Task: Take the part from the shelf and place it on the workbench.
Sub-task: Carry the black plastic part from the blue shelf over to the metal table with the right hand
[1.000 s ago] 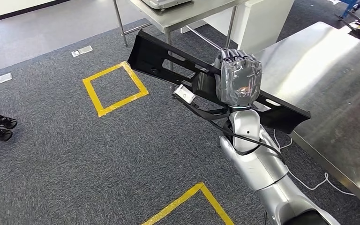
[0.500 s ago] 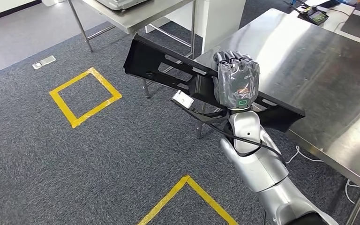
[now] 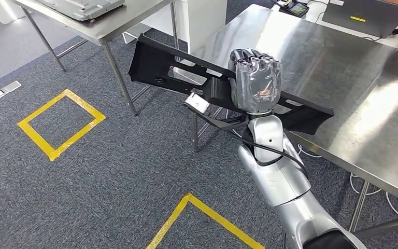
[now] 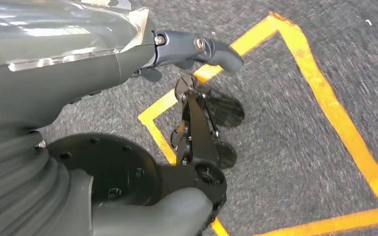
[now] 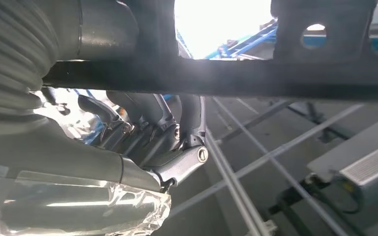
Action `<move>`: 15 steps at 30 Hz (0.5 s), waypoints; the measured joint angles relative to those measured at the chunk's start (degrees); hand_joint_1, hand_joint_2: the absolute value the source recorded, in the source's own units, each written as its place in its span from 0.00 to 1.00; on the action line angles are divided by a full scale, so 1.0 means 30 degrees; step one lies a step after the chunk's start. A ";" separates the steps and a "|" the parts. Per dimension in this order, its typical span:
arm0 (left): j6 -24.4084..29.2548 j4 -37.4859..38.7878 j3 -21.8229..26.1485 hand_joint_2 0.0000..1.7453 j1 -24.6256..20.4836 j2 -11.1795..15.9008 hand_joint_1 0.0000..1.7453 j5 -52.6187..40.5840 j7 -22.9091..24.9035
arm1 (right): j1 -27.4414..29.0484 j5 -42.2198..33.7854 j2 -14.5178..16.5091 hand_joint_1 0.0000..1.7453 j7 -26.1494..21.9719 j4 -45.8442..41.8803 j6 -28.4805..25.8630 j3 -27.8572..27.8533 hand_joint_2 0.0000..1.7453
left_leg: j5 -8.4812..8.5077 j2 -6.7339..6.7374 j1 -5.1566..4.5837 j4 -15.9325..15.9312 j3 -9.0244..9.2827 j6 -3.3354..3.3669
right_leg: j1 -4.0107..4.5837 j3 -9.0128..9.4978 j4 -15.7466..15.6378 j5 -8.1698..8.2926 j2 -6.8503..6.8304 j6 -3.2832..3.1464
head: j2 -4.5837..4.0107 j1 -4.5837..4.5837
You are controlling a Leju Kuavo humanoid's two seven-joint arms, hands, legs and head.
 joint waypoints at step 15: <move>-0.0177 -0.0016 0.0027 1.00 0.0074 -0.0115 0.00 0.0004 -0.0138 | -0.0341 -0.0004 0.0554 1.00 -0.1243 0.0854 -0.0281 -0.0640 1.00 | 0.0459 0.3562 -0.0067 -0.0793 0.0039 -0.0403 | -0.0278 0.0432 0.0046 -0.0647 -0.3248 0.1157 | 0.0000 0.0079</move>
